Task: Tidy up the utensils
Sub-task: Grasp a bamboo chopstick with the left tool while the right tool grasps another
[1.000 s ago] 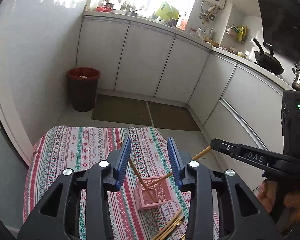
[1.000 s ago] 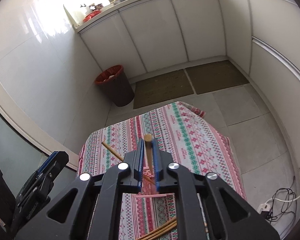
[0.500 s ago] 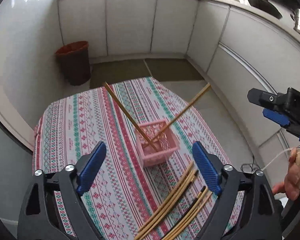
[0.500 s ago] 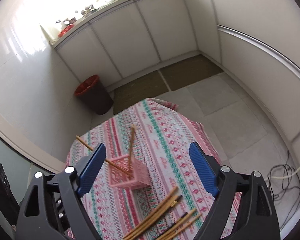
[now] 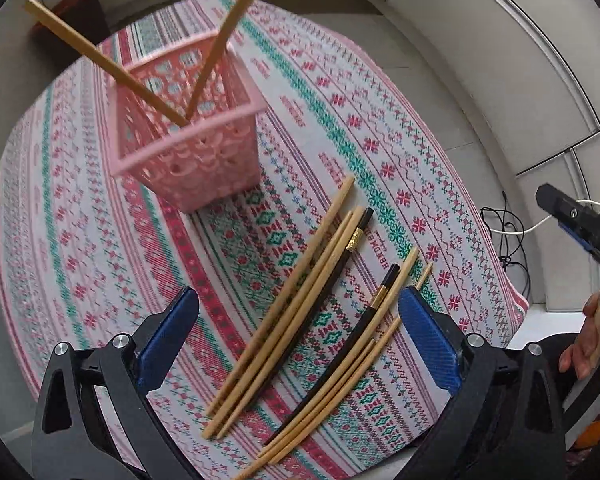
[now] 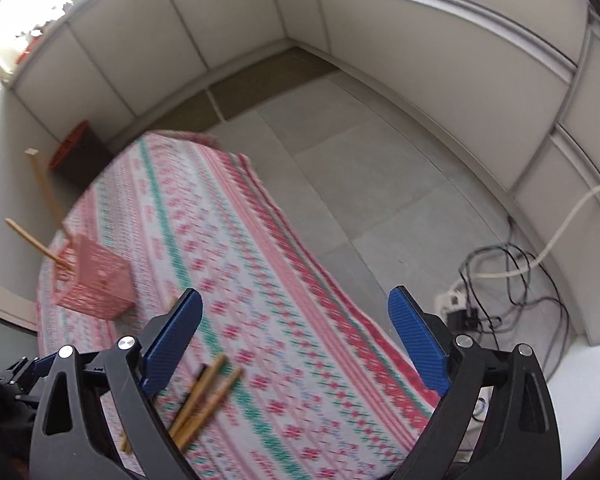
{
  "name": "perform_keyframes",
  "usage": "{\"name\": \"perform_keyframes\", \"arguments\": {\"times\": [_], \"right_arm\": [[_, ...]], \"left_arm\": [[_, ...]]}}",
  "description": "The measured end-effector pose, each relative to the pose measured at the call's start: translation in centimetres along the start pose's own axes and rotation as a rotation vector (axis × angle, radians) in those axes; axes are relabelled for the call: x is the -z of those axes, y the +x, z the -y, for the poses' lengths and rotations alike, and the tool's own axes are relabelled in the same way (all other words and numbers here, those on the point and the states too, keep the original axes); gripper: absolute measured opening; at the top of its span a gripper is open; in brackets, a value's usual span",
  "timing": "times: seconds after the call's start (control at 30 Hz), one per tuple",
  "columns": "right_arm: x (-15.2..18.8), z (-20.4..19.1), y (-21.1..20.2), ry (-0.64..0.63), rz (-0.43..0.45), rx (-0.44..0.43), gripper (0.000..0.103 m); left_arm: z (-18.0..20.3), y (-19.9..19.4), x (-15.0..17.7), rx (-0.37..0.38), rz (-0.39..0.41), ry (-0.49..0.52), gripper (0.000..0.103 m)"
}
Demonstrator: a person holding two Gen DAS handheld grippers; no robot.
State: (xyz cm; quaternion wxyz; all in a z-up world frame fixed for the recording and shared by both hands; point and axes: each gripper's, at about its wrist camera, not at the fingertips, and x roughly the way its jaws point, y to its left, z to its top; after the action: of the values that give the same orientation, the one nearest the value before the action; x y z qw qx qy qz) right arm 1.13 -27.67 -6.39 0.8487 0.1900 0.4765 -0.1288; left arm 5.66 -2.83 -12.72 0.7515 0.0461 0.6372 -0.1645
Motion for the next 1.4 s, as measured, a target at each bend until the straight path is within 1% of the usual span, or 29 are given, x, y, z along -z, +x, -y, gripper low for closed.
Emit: {"name": "perform_keyframes", "arguments": {"times": [0.03,0.07,0.1,0.13,0.2,0.27,0.3,0.33,0.37,0.43,0.5,0.53,0.6,0.7,0.8,0.87,0.9,0.97,1.0,1.17,1.3,1.4], "right_arm": [[-0.2,0.2,0.8,0.021,-0.050,-0.028,0.091],[-0.3,0.4,1.4,0.041,-0.104,-0.088,0.091],[-0.3,0.6,2.0,0.057,-0.153,-0.134,0.091],[-0.1,0.8,2.5,0.076,-0.191,-0.162,0.091],[0.2,1.1,3.2,0.095,-0.232,-0.165,0.091],[0.1,1.9,3.1,0.129,-0.224,-0.156,0.091],[0.0,2.5,2.8,0.159,-0.206,-0.144,0.091],[-0.2,3.3,2.4,0.191,-0.186,-0.131,0.091],[-0.4,4.1,2.1,0.231,-0.167,-0.121,0.091],[-0.5,5.6,1.9,0.302,-0.152,-0.104,0.091],[-0.7,6.5,2.1,0.345,-0.157,-0.096,0.091],[-0.7,6.8,2.2,0.354,-0.162,-0.095,0.091],[-0.9,7.0,2.1,0.353,-0.165,-0.090,0.091],[-0.9,6.7,2.1,0.332,-0.163,-0.098,0.091],[-0.7,6.5,2.4,0.329,-0.173,-0.099,0.091],[-0.7,6.6,2.4,0.333,-0.172,-0.088,0.091],[-0.7,6.7,2.4,0.335,-0.170,-0.080,0.091],[-0.7,6.8,2.4,0.338,-0.170,-0.074,0.091],[-0.7,6.8,2.4,0.336,-0.171,-0.074,0.091],[-0.5,5.9,2.4,0.290,-0.159,-0.056,0.091],[-0.1,4.0,2.6,0.206,-0.169,-0.042,0.091],[0.9,2.4,3.2,0.160,-0.201,-0.059,0.091]], "left_arm": [[-0.1,0.7,0.0,0.041,-0.016,-0.027,0.096],[-0.3,1.4,-0.1,0.081,-0.025,-0.060,0.096],[-0.3,1.7,-0.2,0.103,-0.026,-0.073,0.096],[0.0,2.1,-0.4,0.125,-0.024,-0.065,0.096],[1.3,2.0,-0.5,0.120,-0.024,-0.011,0.094],[3.3,1.4,-0.6,0.112,0.009,0.069,0.084],[4.1,1.2,-0.7,0.115,0.014,0.099,0.074],[4.8,1.3,-0.8,0.116,0.012,0.128,0.068],[5.6,1.5,-0.9,0.110,0.007,0.162,0.065],[7.2,2.6,-0.9,0.079,-0.022,0.232,0.056],[8.3,4.1,-1.0,0.049,-0.062,0.269,0.051],[8.6,4.6,-1.1,0.036,-0.074,0.281,0.048],[9.2,5.6,-1.4,0.005,-0.097,0.307,0.047],[10.1,6.2,-1.9,-0.006,-0.098,0.345,0.045],[11.1,6.7,-2.6,-0.026,-0.097,0.385,0.035],[11.2,7.2,-2.5,-0.028,-0.104,0.406,0.033],[11.5,7.5,-2.6,-0.031,-0.107,0.417,0.028],[11.6,7.6,-2.4,-0.038,-0.090,0.446,0.021],[11.6,7.7,-2.4,-0.040,-0.090,0.443,0.009],[9.8,6.9,-2.1,-0.070,-0.030,0.400,0.007],[7.3,3.7,-2.0,-0.056,0.051,0.334,0.007],[5.5,0.3,-1.1,-0.046,0.118,0.298,0.007]]}}
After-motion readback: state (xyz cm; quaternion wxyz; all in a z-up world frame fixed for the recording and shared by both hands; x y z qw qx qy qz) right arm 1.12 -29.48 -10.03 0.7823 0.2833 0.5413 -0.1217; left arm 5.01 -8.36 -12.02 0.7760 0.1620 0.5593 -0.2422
